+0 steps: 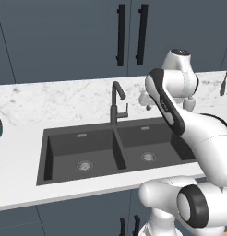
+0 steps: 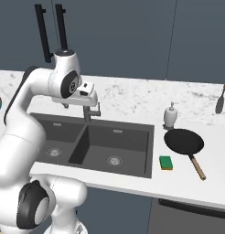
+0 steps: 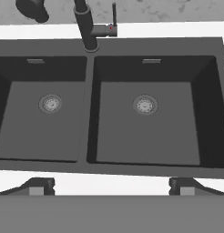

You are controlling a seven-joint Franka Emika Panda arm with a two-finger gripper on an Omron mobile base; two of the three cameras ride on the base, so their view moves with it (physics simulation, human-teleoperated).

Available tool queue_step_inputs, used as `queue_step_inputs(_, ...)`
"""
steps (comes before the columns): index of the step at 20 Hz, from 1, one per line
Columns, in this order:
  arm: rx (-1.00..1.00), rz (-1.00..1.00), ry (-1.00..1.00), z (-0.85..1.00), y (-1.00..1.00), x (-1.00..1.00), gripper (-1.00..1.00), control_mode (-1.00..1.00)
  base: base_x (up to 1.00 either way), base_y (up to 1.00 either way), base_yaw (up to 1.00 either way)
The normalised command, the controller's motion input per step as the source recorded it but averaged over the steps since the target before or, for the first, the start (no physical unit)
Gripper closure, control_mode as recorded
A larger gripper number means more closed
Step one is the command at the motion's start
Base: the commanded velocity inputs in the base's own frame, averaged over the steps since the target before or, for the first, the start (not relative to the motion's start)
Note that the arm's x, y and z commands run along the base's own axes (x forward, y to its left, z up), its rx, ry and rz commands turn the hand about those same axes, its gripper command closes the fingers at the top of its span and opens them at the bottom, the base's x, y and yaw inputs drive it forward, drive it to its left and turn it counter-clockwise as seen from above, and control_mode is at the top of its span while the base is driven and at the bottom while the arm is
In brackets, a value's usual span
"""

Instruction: Pick the pan and sponge and place them into the sink. Then turn on the water.

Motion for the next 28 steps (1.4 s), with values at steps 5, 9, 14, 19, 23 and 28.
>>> queue_step_inputs(5,-0.01,-0.02,0.00,-0.15,-0.65,0.00,-1.00,-1.00,0.00,0.00,0.00)
queue_step_inputs(9,-0.01,-0.01,0.00,-0.24,-0.71,0.00,-1.00,-1.00,0.00,0.00,0.00)
queue_step_inputs(14,0.00,0.00,-0.01,-0.26,-0.73,0.02,-1.00,-1.00,0.00,0.00,0.00)
queue_step_inputs(19,0.00,0.00,-0.01,-0.22,-0.80,0.23,-1.00,-1.00,0.00,0.00,0.00)
queue_step_inputs(23,0.00,0.00,0.00,-0.17,-0.80,0.19,-1.00,-1.00,0.00,0.00,0.00)
queue_step_inputs(28,0.00,0.00,0.00,-0.14,-0.78,0.09,-1.00,-1.00,0.00,0.00,0.00)
